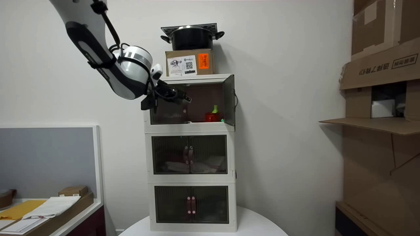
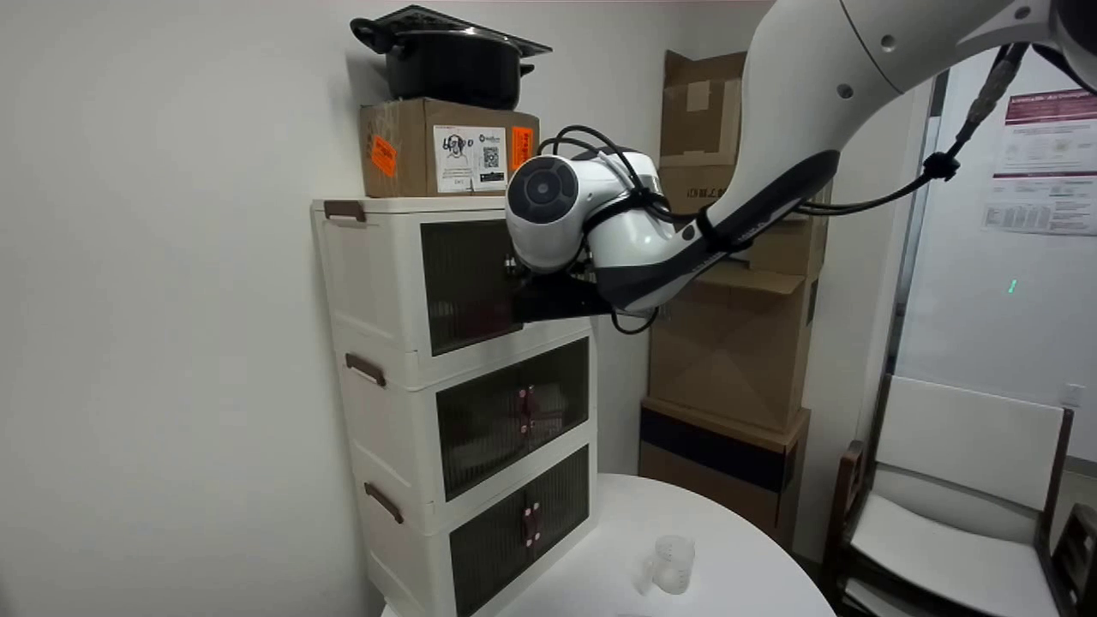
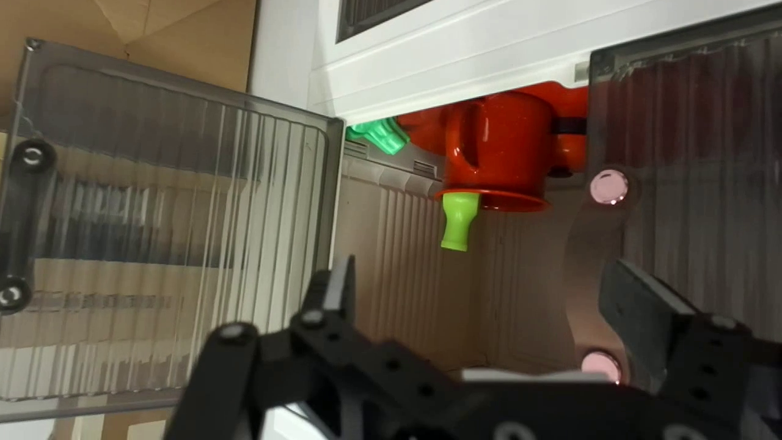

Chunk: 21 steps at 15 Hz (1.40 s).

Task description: Open the top left cabinet door, remove the orange cup from the top cabinet and put it on the table

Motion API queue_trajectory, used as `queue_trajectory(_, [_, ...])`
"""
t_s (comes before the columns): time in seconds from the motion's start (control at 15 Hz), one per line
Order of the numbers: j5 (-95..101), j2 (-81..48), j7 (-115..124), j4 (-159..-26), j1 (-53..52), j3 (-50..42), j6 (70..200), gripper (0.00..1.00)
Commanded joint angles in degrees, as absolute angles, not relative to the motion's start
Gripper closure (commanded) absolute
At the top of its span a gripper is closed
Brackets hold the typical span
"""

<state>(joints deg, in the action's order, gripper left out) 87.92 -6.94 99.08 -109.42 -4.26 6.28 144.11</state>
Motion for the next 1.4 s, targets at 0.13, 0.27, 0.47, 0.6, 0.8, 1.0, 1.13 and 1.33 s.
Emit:
queue_trajectory(0.13, [87.09, -11.91, 94.02, -103.01, -4.79, 5.73, 143.19, 0.00])
queue_trajectory(0.27, [86.88, -13.30, 92.98, -101.45, -4.83, 5.73, 143.34, 0.00])
queue_trajectory(0.47, [86.66, -15.05, 91.80, -99.18, -4.92, 5.70, 143.63, 0.00])
queue_trajectory(0.6, [86.51, -15.97, 91.45, -97.93, -4.86, 5.61, 143.68, 0.00])
queue_trajectory(0.8, [86.90, -16.00, 91.51, -98.26, -4.69, 5.17, 143.35, 0.00])
queue_trajectory(1.0, [87.60, -15.05, 92.35, -100.21, -4.68, 4.81, 142.74, 0.00])
queue_trajectory(1.13, [87.63, -14.17, 92.90, -102.16, -4.58, 4.69, 142.51, 0.00])
queue_trajectory(1.33, [87.24, -12.71, 93.69, -104.96, -4.54, 4.60, 142.01, 0.00])
